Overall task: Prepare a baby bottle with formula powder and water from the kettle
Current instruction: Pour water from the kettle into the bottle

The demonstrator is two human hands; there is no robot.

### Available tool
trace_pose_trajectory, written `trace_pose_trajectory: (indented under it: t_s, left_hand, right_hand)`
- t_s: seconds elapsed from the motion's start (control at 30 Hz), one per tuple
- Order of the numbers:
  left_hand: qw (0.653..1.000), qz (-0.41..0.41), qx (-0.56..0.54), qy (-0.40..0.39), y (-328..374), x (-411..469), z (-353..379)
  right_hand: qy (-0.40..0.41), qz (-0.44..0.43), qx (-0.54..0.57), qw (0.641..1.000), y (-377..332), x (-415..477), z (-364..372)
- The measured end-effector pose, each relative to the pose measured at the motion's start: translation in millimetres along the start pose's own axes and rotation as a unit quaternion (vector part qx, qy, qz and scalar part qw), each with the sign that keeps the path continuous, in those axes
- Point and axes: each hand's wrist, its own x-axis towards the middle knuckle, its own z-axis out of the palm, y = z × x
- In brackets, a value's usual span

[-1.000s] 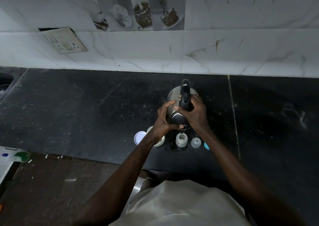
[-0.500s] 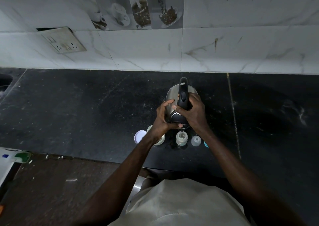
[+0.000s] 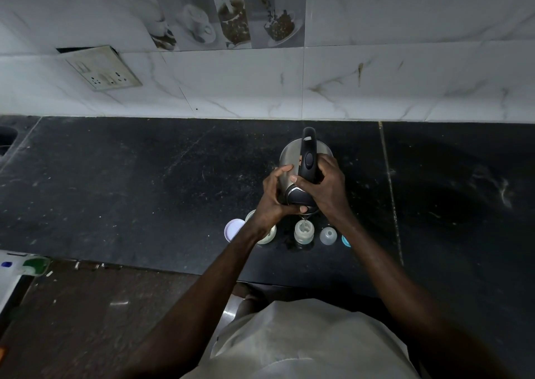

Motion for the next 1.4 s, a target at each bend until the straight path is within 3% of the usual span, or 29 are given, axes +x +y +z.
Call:
trace_pose_trajectory:
  t_s: [1.4]
  left_hand:
    - [1.0, 0.007, -0.013, 0.009, 9.2, -1.2, 2.9]
  right_hand:
    - [-0.023, -0.021, 0.001, 1.0, 1.2, 4.2, -3.7]
